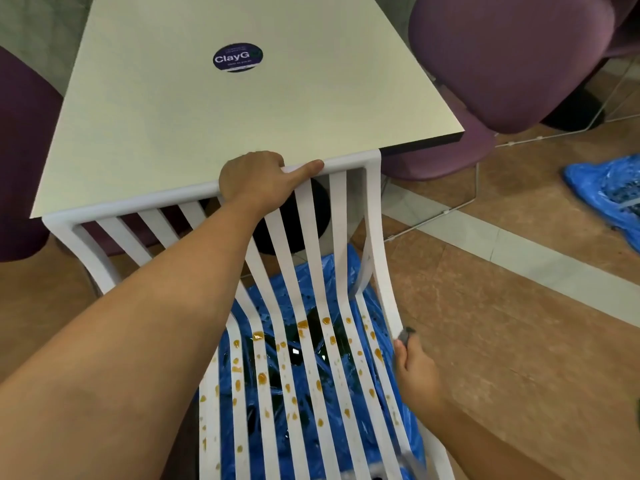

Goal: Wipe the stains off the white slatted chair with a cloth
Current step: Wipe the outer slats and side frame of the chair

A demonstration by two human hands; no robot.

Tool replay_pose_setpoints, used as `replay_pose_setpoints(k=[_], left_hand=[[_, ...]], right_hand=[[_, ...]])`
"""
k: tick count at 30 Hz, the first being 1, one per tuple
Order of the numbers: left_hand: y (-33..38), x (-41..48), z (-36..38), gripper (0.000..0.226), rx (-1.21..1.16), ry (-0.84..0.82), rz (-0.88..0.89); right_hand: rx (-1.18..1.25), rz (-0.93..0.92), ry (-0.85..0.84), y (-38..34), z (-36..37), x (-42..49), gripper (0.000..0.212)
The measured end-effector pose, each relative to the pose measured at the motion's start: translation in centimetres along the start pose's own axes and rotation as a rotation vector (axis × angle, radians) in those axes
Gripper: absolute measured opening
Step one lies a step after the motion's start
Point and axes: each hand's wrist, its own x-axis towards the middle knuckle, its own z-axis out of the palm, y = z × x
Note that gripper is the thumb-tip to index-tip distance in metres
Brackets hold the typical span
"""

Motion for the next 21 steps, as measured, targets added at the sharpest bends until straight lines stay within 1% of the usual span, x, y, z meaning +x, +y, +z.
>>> replay_pose_setpoints(k=[4,6,7,9,11,12,14,16,18,19,21], left_hand=[[-0.2,-0.1,0.0,0.086,-0.003,0.024,-0.006],[-0.2,-0.1,0.1,0.086,0.006,0.023,0.003],[-0.1,-0.1,0.1,0.086,0.017,0.023,0.012],[-0.1,-0.2,0.1,0.085,0.040,0.016,0.024],[-0.1,-0.2,-0.1,0.086,0.048,-0.008,0.026],[-0.1,-0.1,-0.2,0.086,0.047,-0.024,0.025],[0.0,0.0,-0.4,0.087,0.039,-0.054,0.020],[0.1,0.0,-0.4,0.088,0.043,-0.066,0.015],[0.1,-0.1,-0.5,0.088,0.050,-0.069,0.014],[0.1,-0.1,-0.5,0.088,0.051,-0.070,0.013],[0.0,0.0,-0.6,0.089,0.051,-0.070,0.015]], right_hand=[[0.090,0.020,-0.018,-5.7,-1.1,5.9,0.024],[0.111,0.015,0.004,-6.8,-0.8,7.9,0.023],[0.092,0.012,0.022,-6.9,-0.7,8.1,0.026],[0.008,-0.019,0.065,-5.8,-0.4,6.9,0.042],[-0.079,-0.124,0.080,-3.6,-0.2,3.9,0.056],[-0.113,-0.188,0.046,-2.2,-0.1,2.2,0.060],[-0.229,-0.299,-0.029,0.5,0.3,-1.4,0.062],[-0.379,-0.402,-0.026,2.8,0.4,-4.2,0.062],[-0.546,-0.472,-0.040,4.3,0.6,-5.7,0.067],[-0.590,-0.500,-0.052,4.6,0.7,-6.0,0.069],[-0.598,-0.486,-0.106,3.8,0.4,-5.9,0.069]])
